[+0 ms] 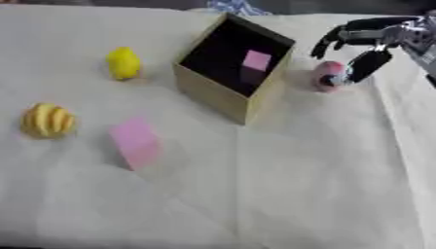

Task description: Pick up objects on the table and place them in the box.

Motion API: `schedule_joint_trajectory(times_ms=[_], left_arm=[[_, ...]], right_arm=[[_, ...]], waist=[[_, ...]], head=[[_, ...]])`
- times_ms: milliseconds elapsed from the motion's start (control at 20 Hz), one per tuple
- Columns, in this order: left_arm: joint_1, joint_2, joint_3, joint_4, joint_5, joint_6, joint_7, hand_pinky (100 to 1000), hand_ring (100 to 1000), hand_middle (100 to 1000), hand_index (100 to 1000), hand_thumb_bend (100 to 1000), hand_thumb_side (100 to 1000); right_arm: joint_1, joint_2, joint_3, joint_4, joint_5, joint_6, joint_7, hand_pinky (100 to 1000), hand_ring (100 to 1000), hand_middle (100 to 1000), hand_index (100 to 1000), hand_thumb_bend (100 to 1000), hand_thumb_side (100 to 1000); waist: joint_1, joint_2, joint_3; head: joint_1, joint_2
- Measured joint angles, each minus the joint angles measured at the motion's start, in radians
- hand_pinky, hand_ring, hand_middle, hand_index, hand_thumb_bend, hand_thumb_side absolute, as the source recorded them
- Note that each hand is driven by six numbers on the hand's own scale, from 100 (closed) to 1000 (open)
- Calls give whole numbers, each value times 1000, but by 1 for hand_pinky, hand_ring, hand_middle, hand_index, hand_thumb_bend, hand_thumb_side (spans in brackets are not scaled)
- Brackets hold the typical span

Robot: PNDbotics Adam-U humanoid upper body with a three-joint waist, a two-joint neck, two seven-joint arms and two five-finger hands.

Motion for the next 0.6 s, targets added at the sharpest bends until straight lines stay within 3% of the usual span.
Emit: schedule_joint_trajectory(times_ms=[600], left_arm=[[0,0,0,0,8,-2,-2,732,709,663,796,398,647]], right_arm=[[0,5,-52,60,112,-53,-71,875,944,750,853,417,313]], waist=[[1,10,-1]], head=[[0,-8]])
